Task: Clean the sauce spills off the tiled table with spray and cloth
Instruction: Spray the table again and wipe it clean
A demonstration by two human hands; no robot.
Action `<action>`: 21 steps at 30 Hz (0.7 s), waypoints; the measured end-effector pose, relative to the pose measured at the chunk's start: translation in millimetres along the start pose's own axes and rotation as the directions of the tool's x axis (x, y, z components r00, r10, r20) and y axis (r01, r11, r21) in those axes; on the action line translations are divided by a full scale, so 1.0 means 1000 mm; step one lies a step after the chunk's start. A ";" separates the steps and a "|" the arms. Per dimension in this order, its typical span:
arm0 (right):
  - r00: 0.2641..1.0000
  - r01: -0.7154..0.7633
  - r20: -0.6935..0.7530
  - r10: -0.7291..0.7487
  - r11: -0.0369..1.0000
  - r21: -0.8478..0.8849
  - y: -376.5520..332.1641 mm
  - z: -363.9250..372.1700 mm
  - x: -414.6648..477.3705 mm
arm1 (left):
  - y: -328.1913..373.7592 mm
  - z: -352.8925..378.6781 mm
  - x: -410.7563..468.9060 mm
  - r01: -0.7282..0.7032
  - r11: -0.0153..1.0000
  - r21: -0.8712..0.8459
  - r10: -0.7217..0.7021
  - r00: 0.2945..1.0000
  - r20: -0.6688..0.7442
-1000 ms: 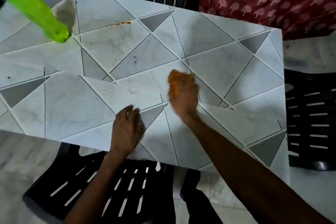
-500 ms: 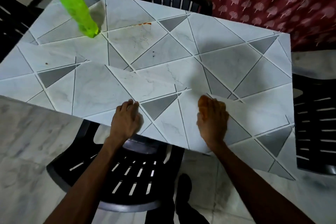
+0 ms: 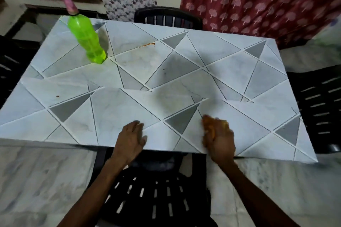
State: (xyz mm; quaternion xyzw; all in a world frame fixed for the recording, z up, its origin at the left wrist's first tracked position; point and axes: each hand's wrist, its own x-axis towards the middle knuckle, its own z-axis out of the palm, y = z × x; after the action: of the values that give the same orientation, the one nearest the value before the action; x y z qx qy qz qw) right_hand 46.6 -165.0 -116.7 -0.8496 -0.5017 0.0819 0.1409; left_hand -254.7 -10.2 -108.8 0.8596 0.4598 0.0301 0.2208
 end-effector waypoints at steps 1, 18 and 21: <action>0.988 -0.148 -0.060 0.145 0.987 -0.055 -0.003 0.000 0.007 | -0.014 -0.003 -0.001 -0.017 1.000 0.027 0.017 1.000 -0.004; 0.953 -0.280 -0.058 0.296 0.940 0.197 -0.121 0.022 -0.033 | -0.095 -0.022 -0.016 -0.177 0.984 -0.006 0.176 0.981 0.078; 0.930 -0.349 -0.097 0.355 0.934 0.077 -0.151 0.041 0.004 | -0.095 -0.027 -0.010 -0.180 0.983 0.028 0.176 0.978 0.110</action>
State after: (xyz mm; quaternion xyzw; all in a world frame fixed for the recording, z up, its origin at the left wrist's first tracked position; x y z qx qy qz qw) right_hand -88.5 -86.2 -107.0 -0.9245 -0.3301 0.0741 0.1758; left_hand -341.4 36.4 -121.2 0.9017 0.3689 -0.0052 0.2254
